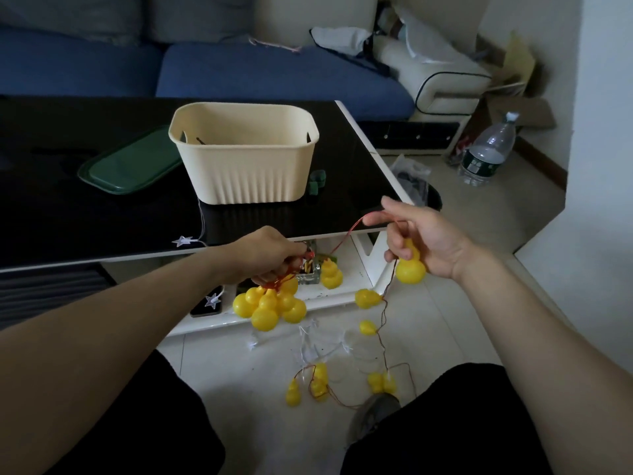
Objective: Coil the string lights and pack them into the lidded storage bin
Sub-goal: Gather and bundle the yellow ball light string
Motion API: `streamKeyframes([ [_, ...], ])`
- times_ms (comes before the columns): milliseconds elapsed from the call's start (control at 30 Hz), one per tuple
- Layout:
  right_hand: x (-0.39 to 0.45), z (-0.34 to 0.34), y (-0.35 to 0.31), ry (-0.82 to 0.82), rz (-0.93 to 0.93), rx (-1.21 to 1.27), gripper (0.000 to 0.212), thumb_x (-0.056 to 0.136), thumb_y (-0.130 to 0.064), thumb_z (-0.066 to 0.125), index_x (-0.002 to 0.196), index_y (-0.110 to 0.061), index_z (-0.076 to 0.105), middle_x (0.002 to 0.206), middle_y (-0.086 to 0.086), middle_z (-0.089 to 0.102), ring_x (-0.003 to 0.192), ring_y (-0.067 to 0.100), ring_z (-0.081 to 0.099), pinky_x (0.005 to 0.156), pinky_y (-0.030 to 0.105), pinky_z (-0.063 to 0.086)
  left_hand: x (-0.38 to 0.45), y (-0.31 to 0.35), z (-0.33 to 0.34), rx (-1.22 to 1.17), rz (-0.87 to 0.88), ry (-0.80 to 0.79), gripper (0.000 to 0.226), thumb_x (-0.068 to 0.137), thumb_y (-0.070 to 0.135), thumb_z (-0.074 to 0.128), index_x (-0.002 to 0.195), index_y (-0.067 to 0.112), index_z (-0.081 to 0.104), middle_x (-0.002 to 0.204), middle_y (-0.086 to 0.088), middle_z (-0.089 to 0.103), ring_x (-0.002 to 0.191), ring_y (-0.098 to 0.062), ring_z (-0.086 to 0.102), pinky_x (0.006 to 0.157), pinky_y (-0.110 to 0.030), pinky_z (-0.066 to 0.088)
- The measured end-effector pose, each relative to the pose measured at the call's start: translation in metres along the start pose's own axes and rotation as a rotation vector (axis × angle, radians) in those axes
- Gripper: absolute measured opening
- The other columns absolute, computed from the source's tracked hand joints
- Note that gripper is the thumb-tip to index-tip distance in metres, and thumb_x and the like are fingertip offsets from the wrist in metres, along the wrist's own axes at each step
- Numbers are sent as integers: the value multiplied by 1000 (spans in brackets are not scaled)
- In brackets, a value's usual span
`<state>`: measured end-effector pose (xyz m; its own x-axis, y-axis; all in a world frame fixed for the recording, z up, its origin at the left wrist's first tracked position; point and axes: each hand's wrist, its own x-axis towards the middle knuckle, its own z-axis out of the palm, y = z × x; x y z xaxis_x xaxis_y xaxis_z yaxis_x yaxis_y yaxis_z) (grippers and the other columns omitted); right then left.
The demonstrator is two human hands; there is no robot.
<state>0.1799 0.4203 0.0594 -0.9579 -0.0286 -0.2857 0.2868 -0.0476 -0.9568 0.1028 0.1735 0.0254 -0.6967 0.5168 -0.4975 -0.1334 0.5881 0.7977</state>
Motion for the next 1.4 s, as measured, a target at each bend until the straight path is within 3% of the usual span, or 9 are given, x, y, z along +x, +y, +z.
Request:
streamKeyframes([
  [267,4,12,3,-116,30,-298,22,100,-20,58,95,-8,76,70,8,66,36,6,36,43,23,42,2,2,-5,-540,-106,-74,42,106,39,32,69,20,40,51,4,28,38,-10,21,42,-23,15],
  [467,5,39,-3,-340,102,-417,21,94,-8,61,82,-3,78,62,10,65,33,5,37,39,19,40,5,9,-14,-953,-31,32,34,100,31,36,69,16,39,61,-6,49,46,-20,46,51,-27,37],
  [667,11,72,-4,-449,147,-630,18,91,-10,64,81,-6,79,55,3,62,33,7,35,42,20,39,8,17,-14,-1152,158,20,25,99,16,39,77,8,48,103,-27,71,87,-35,73,81,-37,55],
  [767,15,82,-4,-458,148,-686,16,91,-15,66,87,-6,79,55,0,60,36,7,38,44,20,41,8,20,-12,-1130,218,-53,16,100,10,37,97,1,49,112,-33,66,103,-40,69,96,-42,52],
  [833,18,85,-4,-442,104,-679,16,93,-16,67,90,-7,79,55,0,56,40,7,40,46,21,42,6,18,-9,-1039,213,-100,26,100,11,38,91,-5,57,105,-29,70,98,-36,71,96,-43,51],
  [967,25,83,-1,-337,4,-549,17,97,-13,64,95,0,74,48,-5,50,41,4,45,47,23,44,-2,13,-1,-662,119,-189,32,99,28,41,79,7,55,69,-7,57,58,-17,54,61,-27,42],
  [1167,32,72,3,-139,-187,-710,13,82,-15,83,88,-6,75,68,3,74,58,10,69,50,20,50,-3,10,8,-382,139,-380,56,103,50,23,97,8,59,70,-13,53,44,-15,30,50,-30,16],
  [1300,39,65,4,-59,-233,-666,20,72,-16,90,78,-16,71,61,-6,67,57,2,63,52,13,45,-7,14,7,-302,130,-359,61,103,47,33,59,20,65,49,1,36,43,-12,19,51,-31,9],
  [1400,40,62,8,-150,-182,-617,23,76,-13,87,85,-12,66,66,0,71,62,8,68,57,18,49,-5,12,4,-287,103,-349,53,100,52,40,78,9,61,47,1,31,38,-10,22,42,-25,13],
])
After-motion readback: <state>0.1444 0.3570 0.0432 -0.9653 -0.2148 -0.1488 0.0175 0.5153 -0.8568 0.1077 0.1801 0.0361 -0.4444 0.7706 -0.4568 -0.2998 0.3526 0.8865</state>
